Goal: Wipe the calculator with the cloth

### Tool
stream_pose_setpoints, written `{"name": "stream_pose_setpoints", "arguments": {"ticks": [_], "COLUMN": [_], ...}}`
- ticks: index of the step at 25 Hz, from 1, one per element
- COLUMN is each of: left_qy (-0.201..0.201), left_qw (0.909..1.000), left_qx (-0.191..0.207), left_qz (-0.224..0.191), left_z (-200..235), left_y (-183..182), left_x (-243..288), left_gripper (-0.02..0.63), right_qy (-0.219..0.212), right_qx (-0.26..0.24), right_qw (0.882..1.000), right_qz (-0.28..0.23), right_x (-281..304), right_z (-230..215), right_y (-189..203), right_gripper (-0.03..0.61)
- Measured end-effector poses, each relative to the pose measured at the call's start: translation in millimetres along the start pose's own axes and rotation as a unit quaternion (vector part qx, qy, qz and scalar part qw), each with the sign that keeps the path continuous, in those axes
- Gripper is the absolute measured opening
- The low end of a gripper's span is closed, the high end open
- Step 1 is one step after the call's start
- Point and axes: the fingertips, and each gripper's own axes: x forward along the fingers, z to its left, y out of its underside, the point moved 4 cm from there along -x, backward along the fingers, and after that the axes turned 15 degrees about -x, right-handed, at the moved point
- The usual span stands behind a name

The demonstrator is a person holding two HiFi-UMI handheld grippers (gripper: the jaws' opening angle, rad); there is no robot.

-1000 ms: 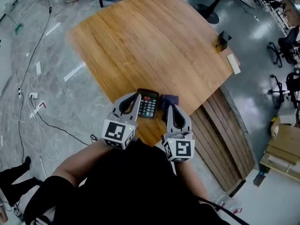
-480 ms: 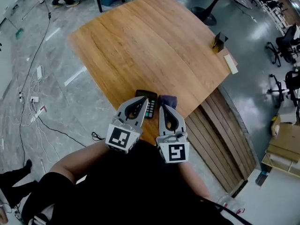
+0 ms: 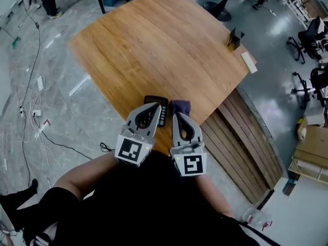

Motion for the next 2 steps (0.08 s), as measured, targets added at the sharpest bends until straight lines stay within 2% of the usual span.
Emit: {"name": "stream_pose_setpoints", "arguments": {"ticks": [2], "left_qy": [0.003], "left_qw": [1.0], "left_qx": [0.005], "left_qz": [-0.002], "left_z": [-2.2], "left_y": [-0.9], "left_x": [1.9], "left_gripper": [0.008], "right_qy": [0.001], "right_qx": [0.0], "right_qw": [1.0], "right_qz": [0.0], "right_x": [0.3], "right_z": [-2.2], "right_y": [0.6], "right_gripper": [0.015]}}
